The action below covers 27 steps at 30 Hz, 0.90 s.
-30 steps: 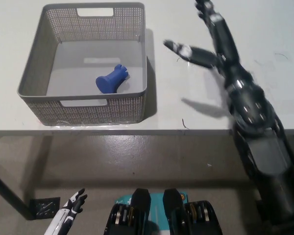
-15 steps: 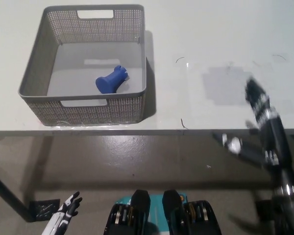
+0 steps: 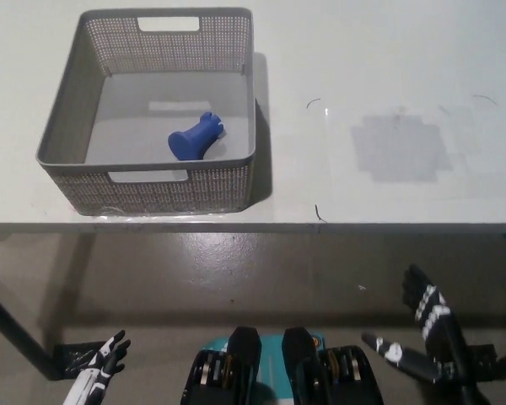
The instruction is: Use the right hand to pick up a chess pieces and put it into a container on the left hand side
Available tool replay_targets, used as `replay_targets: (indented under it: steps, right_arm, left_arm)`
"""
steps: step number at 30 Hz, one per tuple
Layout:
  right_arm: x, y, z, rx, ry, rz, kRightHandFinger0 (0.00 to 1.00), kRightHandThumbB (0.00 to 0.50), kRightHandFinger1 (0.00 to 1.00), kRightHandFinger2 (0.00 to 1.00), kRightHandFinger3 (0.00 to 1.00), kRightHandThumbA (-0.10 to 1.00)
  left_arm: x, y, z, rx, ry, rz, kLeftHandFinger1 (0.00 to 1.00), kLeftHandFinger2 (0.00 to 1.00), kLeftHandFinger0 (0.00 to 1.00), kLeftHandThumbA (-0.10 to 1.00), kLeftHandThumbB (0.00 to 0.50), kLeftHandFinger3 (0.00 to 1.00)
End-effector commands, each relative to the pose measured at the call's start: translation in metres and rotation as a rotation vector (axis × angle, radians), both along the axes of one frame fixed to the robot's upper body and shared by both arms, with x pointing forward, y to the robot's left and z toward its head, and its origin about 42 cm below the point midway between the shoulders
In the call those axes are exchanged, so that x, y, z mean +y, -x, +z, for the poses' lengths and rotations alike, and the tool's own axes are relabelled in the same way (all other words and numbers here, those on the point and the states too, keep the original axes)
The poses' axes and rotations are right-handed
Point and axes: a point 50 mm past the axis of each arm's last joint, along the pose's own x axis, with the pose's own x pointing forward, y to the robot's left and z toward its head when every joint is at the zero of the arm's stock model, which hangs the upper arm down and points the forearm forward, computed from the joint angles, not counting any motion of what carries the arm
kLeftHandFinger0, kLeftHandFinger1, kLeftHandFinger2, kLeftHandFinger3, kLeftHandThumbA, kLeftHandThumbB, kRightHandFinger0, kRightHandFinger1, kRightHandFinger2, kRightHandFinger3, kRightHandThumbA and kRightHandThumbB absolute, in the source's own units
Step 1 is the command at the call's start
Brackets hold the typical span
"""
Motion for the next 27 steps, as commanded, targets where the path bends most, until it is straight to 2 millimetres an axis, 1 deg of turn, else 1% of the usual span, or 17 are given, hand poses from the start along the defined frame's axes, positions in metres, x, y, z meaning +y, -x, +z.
replay_targets:
  steps: [1,2,4,5,8,9,10,11,13,14,15,16,19,21,23,26,27]
  right_arm:
    - [-0.001,0.014,-0.011,-0.004,-0.075,0.019,1.0,0.138,1.0,1.0,1.0,1.0]
    - [-0.001,0.016,-0.015,0.01,-0.079,0.016,1.0,0.152,1.0,1.0,1.0,1.0]
    - [-0.002,0.022,-0.02,0.03,-0.093,0.02,1.0,0.156,1.0,1.0,1.0,1.0]
    - [-0.002,0.021,-0.02,0.03,-0.091,0.023,1.0,0.151,1.0,1.0,1.0,1.0]
    - [-0.001,0.023,-0.021,0.044,-0.089,0.022,1.0,0.184,1.0,1.0,1.0,0.99]
    - [-0.001,0.025,-0.019,0.041,-0.081,0.028,1.0,0.157,1.0,1.0,1.0,0.99]
    - [0.0,0.026,-0.019,0.041,-0.08,0.032,1.0,0.155,1.0,1.0,1.0,0.99]
    - [0.0,0.029,-0.019,0.042,-0.066,0.034,1.0,0.157,1.0,1.0,1.0,1.0]
    - [0.004,0.029,-0.02,0.045,-0.098,0.031,1.0,0.167,1.0,1.0,1.0,0.97]
    - [0.006,0.029,-0.02,0.042,-0.105,0.037,1.0,0.172,1.0,1.0,1.0,0.98]
    - [0.006,0.029,-0.019,0.038,-0.108,0.038,1.0,0.176,1.0,1.0,1.0,0.99]
    - [0.006,0.028,-0.019,0.036,-0.109,0.037,1.0,0.177,1.0,1.0,1.0,0.99]
    - [0.007,0.036,-0.02,0.032,-0.117,0.031,1.0,0.168,1.0,1.0,1.0,0.99]
    - [0.004,0.032,-0.019,0.016,-0.108,0.022,1.0,0.162,1.0,1.0,1.0,0.99]
    - [0.001,0.039,-0.022,0.026,-0.115,0.018,1.0,0.173,1.0,1.0,1.0,0.97]
    - [-0.002,0.032,-0.022,0.006,-0.094,0.009,1.0,0.18,1.0,1.0,1.0,0.98]
    - [-0.003,0.03,-0.022,0.004,-0.094,0.008,1.0,0.181,1.0,1.0,1.0,0.98]
  left_arm:
    - [0.006,0.0,0.007,-0.061,0.012,0.016,1.0,1.0,1.0,1.0,0.216,1.0]
    - [0.006,0.0,0.008,-0.059,0.01,0.019,1.0,1.0,1.0,1.0,0.224,1.0]
    - [0.007,0.001,0.008,-0.06,-0.001,0.015,1.0,1.0,1.0,1.0,0.222,1.0]
    - [0.007,0.0,0.008,-0.064,0.0,0.016,1.0,1.0,1.0,1.0,0.22,1.0]
    - [0.006,0.0,0.009,-0.071,0.008,0.025,1.0,1.0,1.0,1.0,0.222,1.0]
    - [0.005,-0.001,0.011,-0.069,0.012,0.026,1.0,1.0,1.0,1.0,0.23,1.0]
    - [0.004,-0.001,0.012,-0.069,0.014,0.025,1.0,1.0,1.0,1.0,0.231,1.0]
    - [0.004,-0.002,0.013,-0.072,0.016,0.024,1.0,1.0,1.0,1.0,0.23,1.0]
    - [0.005,-0.006,0.016,-0.089,0.022,0.025,1.0,1.0,1.0,1.0,0.216,1.0]
    - [0.006,-0.009,0.018,-0.096,0.021,0.025,1.0,1.0,1.0,1.0,0.215,1.0]
    - [0.006,-0.012,0.02,-0.102,0.019,0.024,1.0,1.0,1.0,1.0,0.223,1.0]
    - [0.006,-0.015,0.021,-0.107,0.017,0.022,1.0,1.0,1.0,1.0,0.225,1.0]
    - [0.009,-0.017,0.021,-0.106,0.021,0.017,1.0,1.0,1.0,1.0,0.207,1.0]
    - [0.008,-0.026,0.023,-0.116,0.024,0.009,1.0,1.0,1.0,1.0,0.202,1.0]
    - [0.005,-0.022,0.018,-0.097,0.034,0.008,1.0,1.0,1.0,1.0,0.197,1.0]
    - [0.003,-0.028,0.018,-0.094,0.033,0.0,1.0,1.0,1.0,1.0,0.194,1.0]
    - [0.003,-0.03,0.018,-0.092,0.031,0.003,1.0,1.0,1.0,1.0,0.201,1.0]
